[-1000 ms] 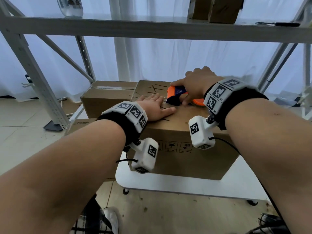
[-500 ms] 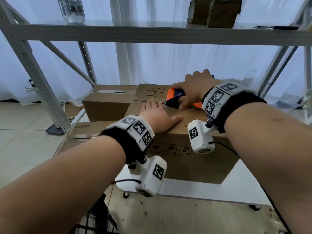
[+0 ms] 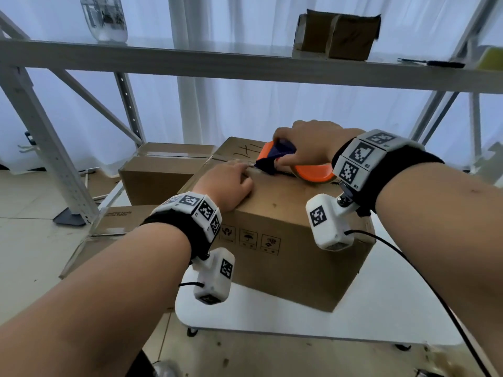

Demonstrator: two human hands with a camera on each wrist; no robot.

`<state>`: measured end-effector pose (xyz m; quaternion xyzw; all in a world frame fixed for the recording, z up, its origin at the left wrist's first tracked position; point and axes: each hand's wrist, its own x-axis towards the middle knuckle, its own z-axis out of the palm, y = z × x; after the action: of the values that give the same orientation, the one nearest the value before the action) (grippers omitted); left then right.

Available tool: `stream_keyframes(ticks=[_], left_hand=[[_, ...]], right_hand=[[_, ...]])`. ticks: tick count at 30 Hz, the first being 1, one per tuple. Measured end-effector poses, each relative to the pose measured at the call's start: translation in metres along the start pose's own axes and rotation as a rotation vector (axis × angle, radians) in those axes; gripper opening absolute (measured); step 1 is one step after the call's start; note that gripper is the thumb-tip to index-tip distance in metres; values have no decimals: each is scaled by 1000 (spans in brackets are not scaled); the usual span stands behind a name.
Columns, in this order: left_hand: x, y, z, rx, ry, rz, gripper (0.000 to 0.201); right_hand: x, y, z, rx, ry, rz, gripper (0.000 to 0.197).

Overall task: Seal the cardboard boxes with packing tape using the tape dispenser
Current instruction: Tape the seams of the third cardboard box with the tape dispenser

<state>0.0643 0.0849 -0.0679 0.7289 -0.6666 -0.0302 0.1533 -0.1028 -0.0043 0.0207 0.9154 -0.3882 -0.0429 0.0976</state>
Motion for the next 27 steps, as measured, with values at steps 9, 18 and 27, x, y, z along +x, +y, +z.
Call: stream_keyframes(ticks=[9,18,27], left_hand=[[30,1,-4,154,-288,-51,61],[31,-1,-3,193,-307,-51,61],[32,8,-6,195,-350,-89,63]], right_hand=[[2,14,14,65,121,37,51],[-13,25,6,-44,74,-13,49],[-29,49,19,38,69,84,50]])
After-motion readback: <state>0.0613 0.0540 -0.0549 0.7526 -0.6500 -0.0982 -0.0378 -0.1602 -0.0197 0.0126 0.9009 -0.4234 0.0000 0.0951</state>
